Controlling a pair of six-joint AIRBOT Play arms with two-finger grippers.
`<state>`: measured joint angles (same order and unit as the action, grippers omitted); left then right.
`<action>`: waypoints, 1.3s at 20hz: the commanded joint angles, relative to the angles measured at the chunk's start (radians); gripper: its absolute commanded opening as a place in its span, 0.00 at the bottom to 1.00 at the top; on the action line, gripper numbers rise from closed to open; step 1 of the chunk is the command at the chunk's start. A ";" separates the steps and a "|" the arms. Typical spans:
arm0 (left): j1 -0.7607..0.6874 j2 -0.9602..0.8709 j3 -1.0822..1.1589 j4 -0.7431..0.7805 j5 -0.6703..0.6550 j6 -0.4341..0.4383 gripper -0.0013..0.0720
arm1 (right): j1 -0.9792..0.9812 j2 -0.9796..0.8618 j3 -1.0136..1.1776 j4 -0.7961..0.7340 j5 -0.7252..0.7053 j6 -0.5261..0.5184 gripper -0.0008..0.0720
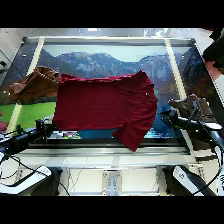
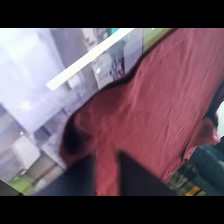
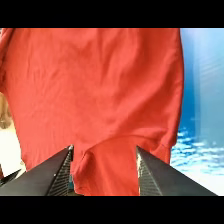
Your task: Fold the shirts.
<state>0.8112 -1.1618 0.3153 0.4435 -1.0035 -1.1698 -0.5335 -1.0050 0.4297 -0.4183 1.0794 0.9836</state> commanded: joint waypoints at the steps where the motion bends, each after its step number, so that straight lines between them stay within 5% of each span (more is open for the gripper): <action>1: -0.058 -0.007 -0.001 -0.003 0.024 0.011 0.18 | -0.001 0.000 -0.002 0.007 0.003 -0.005 0.61; 2: -0.068 -0.007 -0.001 -0.003 0.023 0.010 0.20 | -0.001 0.000 -0.002 0.007 0.002 -0.005 0.61; 3: -0.069 -0.007 -0.001 -0.003 0.020 0.006 0.33 | -0.001 0.000 0.003 0.005 0.003 -0.005 0.61; 4: -0.067 -0.006 -0.001 -0.004 -0.005 -0.011 0.64 | -0.001 0.000 0.010 0.004 0.011 -0.005 0.61; 5: -0.061 -0.006 0.003 -0.007 -0.047 -0.011 0.76 | -0.001 0.001 0.020 0.004 0.026 -0.005 0.61; 9: 0.031 0.023 0.026 0.028 -0.181 -0.004 0.76 | -0.001 0.001 0.058 0.000 0.047 -0.005 0.61; 12: 0.142 0.082 0.026 0.234 -0.212 -0.035 0.76 | -0.001 0.001 0.061 -0.005 0.061 -0.006 0.61; 20: 0.081 0.101 0.024 0.229 0.012 -0.091 0.75 | -0.001 0.001 0.061 -0.005 0.055 -0.006 0.61; 26: -0.079 -0.017 0.024 0.098 0.111 -0.090 0.64 | -0.001 0.001 0.061 -0.004 0.063 -0.006 0.61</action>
<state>0.7914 -1.1217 0.3397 0.5976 -0.9558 -1.2575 -0.5335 -1.0050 0.4896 -0.4232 1.1378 0.9771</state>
